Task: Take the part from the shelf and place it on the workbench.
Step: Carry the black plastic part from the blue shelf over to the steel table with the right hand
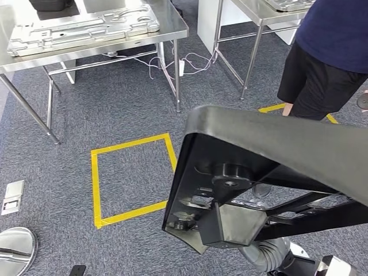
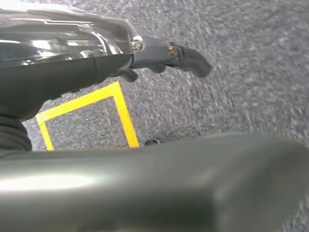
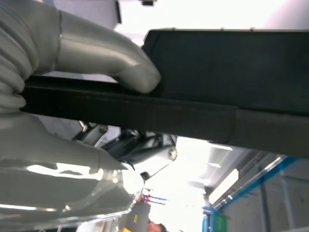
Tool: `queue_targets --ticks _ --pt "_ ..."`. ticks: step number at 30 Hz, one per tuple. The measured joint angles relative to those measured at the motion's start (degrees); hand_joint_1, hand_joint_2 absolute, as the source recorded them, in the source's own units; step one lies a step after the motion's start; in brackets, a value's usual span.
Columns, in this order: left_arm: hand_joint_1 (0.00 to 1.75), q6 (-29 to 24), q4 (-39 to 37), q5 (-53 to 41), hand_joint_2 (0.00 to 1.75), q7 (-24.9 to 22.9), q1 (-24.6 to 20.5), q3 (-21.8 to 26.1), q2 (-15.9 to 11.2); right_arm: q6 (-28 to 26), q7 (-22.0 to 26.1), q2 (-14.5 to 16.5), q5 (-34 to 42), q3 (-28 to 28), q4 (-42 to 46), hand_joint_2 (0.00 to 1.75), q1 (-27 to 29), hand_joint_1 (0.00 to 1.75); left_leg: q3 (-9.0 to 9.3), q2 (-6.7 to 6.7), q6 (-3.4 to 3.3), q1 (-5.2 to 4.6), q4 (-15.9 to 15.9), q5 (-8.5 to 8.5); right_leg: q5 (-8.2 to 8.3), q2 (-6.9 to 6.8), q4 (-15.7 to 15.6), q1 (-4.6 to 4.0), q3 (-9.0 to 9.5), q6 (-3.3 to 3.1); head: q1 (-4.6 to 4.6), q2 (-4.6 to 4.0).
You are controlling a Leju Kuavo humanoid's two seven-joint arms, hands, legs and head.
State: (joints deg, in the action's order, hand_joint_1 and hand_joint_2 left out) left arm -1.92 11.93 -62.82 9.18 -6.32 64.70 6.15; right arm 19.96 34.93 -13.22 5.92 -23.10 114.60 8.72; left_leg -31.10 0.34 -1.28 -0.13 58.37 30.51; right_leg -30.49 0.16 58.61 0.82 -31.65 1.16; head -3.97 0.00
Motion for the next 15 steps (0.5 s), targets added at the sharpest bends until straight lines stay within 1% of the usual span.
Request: queue_targets --ticks 1,2,3,4,5,6,7,8,9,10,11,12,13,15 --pt "0.0 0.0 0.0 0.0 1.75 0.0 0.0 0.0 0.0 0.0 0.0 0.0 0.0 0.0 0.0 1.75 0.0 1.75 -0.05 0.0 0.2 0.04 0.3 0.35 0.03 -0.03 0.0 0.07 0.0 -0.36 -0.01 0.0" --pt "0.0 0.0 0.0 0.0 1.75 0.0 0.0 0.0 0.0 0.0 0.0 0.0 0.0 0.0 0.0 1.75 0.0 1.75 -0.4 0.0 0.47 0.11 1.3 1.2 0.06 -0.11 -0.1 0.16 0.0 -0.76 -0.01 0.0" --pt "0.0 0.0 0.0 0.0 1.75 0.0 0.0 0.0 0.0 0.0 0.0 0.0 0.0 0.0 0.0 1.75 0.0 1.75 -1.26 0.0 0.78 0.19 3.4 2.65 0.11 -0.21 -0.1 0.28 0.0 -1.08 -0.02 0.0" --pt "0.0 0.0 0.0 0.0 1.75 0.0 0.0 0.0 0.1 0.0 0.0 0.0 0.0 0.0 0.0 1.75 0.0 1.75 -2.67 0.0 1.04 0.27 6.7 4.52 0.1 -0.28 -0.1 0.29 -0.05 -1.29 -0.03 0.0" --pt "0.0 0.0 0.0 0.0 1.75 0.0 0.0 0.0 0.1 0.0 0.0 0.0 0.0 0.0 0.0 1.75 0.0 1.75 -4.52 0.0 1.22 0.35 10.8 6.42 0.09 -0.34 -0.1 0.27 -0.11 -1.4 -0.03 0.0" --pt "0.0 0.0 0.0 0.0 1.75 0.0 0.1 0.0 0.1 0.0 0.0 0.0 0.0 0.0 0.0 1.75 0.0 1.75 -6.18 -0.01 1.32 0.39 14.4 7.72 0.09 -0.38 -0.1 0.24 -0.14 -1.42 -0.03 0.0" --pt "0.0 0.0 0.0 0.0 1.75 0.0 0.1 0.0 0.1 0.0 0.0 0.0 0.0 0.0 0.0 1.75 0.0 1.75 -7.15 -0.01 1.32 0.39 16.4 8.04 0.07 -0.39 -0.1 0.22 -0.12 -1.43 -0.03 0.0" --pt "0.0 0.0 0.0 0.0 1.75 0.0 0.2 0.0 0.1 0.0 0.0 0.0 0.0 0.0 0.0 1.75 0.0 1.75 -7.1 0.0 1.23 0.39 16.2 7.18 0.05 -0.37 -0.1 0.19 -0.03 -1.43 -0.03 0.0" --pt "0.0 0.0 0.0 0.0 1.75 0.0 0.2 0.0 0.1 0.0 0.0 0.0 0.0 0.0 0.0 1.75 0.0 1.75 -5.91 -0.01 1.02 0.37 13.6 5.28 0.01 -0.33 -0.1 0.17 0.11 -1.39 -0.03 0.0" --pt "0.0 0.0 0.0 0.0 1.75 0.0 0.2 0.0 0.0 0.0 0.0 0.0 0.0 0.0 0.0 1.75 0.0 1.75 -4.08 -0.03 0.69 0.31 9.4 2.92 -0.05 -0.29 -0.1 0.15 0.25 -1.34 -0.03 0.0" --pt "0.0 0.0 0.0 0.0 1.75 0.0 0.1 0.0 0.0 0.0 0.0 0.0 0.0 0.0 0.0 1.75 0.0 1.75 -2.34 -0.06 0.36 0.19 5.5 1.14 -0.14 -0.25 -0.1 0.05 0.34 -1.23 -0.03 0.0" --pt "0.0 0.0 0.0 0.0 1.75 0.0 0.1 0.0 0.0 0.0 0.0 0.0 0.0 0.0 0.0 1.75 0.0 1.75 -1.03 -0.09 0.07 0.06 2.5 0.08 -0.2 -0.2 0.0 -0.02 0.32 -1.07 -0.03 0.0" --pt "0.0 0.0 0.0 0.0 1.75 0.0 0.1 0.0 0.0 0.0 0.0 0.0 0.0 0.0 0.0 1.75 0.0 1.75 -0.4 -0.12 -0.14 -0.05 0.9 -0.22 -0.23 -0.18 0.0 -0.08 0.22 -0.87 -0.02 0.0" --pt "0.0 0.0 0.0 0.0 1.75 0.0 0.0 0.0 0.0 0.0 0.0 0.0 0.0 0.0 0.0 1.75 -0.1 1.75 -0.31 -0.14 -0.33 -0.15 0.3 0.05 -0.13 -0.17 -0.1 -0.09 0.07 -0.29 -0.01 0.0"
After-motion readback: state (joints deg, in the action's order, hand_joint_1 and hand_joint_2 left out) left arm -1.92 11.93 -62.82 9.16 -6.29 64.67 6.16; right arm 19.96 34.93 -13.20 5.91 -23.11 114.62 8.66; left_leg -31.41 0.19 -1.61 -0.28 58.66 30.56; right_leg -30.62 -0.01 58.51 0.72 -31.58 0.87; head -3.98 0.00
